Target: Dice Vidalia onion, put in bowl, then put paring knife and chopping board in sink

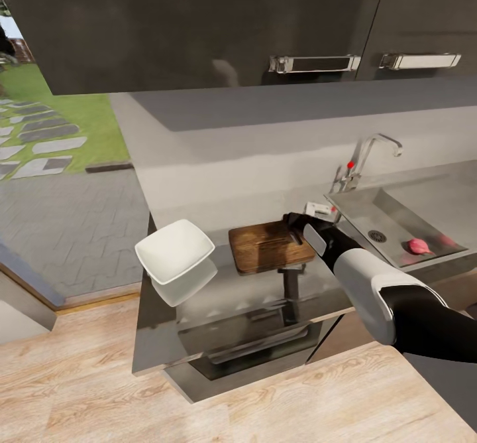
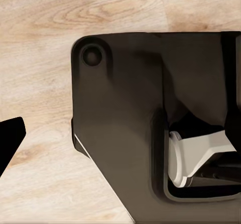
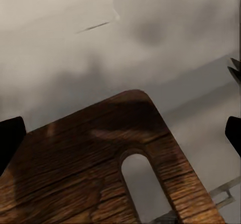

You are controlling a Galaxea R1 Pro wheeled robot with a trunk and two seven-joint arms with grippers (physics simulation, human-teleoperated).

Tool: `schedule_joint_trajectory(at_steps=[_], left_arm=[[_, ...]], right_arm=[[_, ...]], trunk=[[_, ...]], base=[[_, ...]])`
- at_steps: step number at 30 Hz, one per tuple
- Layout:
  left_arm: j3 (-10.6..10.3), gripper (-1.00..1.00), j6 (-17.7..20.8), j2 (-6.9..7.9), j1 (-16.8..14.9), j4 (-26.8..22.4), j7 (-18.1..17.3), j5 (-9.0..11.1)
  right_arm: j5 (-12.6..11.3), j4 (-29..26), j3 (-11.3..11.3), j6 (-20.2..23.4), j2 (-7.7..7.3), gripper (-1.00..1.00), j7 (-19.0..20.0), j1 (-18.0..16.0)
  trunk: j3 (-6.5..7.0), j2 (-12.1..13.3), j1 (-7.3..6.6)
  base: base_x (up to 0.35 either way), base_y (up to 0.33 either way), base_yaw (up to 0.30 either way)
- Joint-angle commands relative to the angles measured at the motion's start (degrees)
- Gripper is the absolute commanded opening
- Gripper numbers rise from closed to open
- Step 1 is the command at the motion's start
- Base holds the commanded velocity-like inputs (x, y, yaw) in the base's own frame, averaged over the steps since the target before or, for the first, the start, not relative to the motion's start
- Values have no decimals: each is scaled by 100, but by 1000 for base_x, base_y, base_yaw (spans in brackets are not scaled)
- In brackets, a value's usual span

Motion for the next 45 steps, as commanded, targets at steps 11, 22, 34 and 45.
schedule_joint_trajectory(at_steps=[11,22,34,45], left_arm=[[34,100,-11,-8,2,14,-22,-57],[34,100,-11,-8,2,20,-22,-57],[34,100,-11,-8,2,80,-22,-57],[34,100,-11,-8,1,169,-22,-57]], right_arm=[[-39,-11,36,-321,-17,100,521,24],[-28,-2,36,-333,-21,100,621,33],[-28,-2,36,-343,-21,100,625,34],[-28,-2,42,-354,-21,100,626,34]], trunk=[[-10,-11,4],[-10,-11,4],[-10,-11,4],[-10,-11,4]], base=[[0,0,0],[-221,-92,0],[-311,-119,0],[-312,-120,0]])
